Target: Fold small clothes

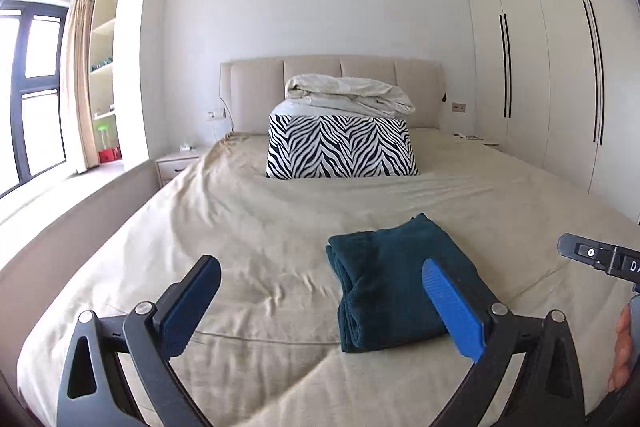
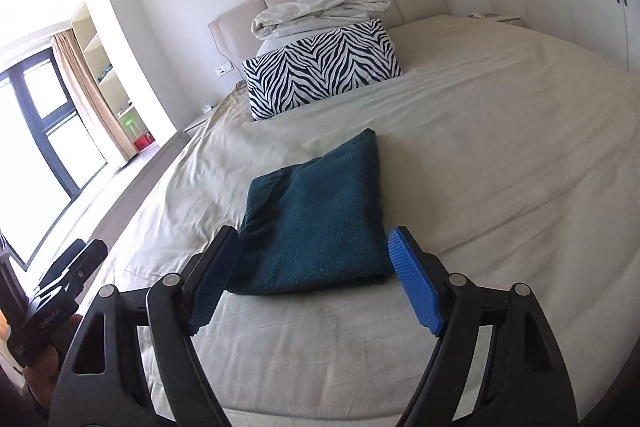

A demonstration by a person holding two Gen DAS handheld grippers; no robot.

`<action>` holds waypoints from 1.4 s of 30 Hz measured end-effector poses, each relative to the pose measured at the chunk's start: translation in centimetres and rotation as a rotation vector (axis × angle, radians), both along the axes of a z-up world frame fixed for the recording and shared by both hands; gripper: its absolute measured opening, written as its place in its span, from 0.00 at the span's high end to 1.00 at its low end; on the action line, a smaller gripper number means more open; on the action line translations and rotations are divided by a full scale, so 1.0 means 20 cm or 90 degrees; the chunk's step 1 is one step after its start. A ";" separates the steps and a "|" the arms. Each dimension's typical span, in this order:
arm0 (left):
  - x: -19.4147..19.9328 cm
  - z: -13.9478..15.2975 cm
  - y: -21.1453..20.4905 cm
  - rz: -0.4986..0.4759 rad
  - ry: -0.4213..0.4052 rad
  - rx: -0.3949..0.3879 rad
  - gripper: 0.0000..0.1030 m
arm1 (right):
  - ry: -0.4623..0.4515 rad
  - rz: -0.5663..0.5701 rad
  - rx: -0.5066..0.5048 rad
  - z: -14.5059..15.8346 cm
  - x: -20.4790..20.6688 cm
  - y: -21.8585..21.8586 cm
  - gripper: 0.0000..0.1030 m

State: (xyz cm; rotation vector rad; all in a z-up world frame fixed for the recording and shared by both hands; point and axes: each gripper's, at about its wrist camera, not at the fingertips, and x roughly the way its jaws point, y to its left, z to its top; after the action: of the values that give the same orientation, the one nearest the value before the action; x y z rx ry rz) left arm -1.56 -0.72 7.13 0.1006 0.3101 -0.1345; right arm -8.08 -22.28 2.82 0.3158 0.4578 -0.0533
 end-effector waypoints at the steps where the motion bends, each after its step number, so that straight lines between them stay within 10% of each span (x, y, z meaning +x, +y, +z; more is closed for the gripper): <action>1: -0.04 0.04 -0.01 0.012 -0.024 0.012 0.00 | -0.014 -0.017 -0.026 0.05 -0.08 0.03 0.11; 6: -0.25 0.15 0.01 0.016 -0.047 0.018 0.00 | -0.059 -0.045 -0.108 0.21 -0.37 0.12 0.03; 12: -0.32 0.17 0.05 0.000 0.096 -0.051 0.00 | -0.059 -0.014 -0.111 0.35 -0.57 0.21 0.03; 26: -0.29 -0.05 0.03 0.029 0.218 -0.018 0.00 | 0.093 -0.003 -0.076 0.25 -0.40 0.26 0.03; 42: -0.21 -0.14 0.07 0.042 0.256 -0.043 0.00 | 0.130 0.002 -0.096 0.13 -0.27 0.22 0.03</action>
State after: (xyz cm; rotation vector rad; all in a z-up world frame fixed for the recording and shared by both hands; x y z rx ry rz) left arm -5.80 0.59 4.33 -0.0054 0.7084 -0.0986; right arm -13.55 -17.84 5.49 0.1614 0.6533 -0.1176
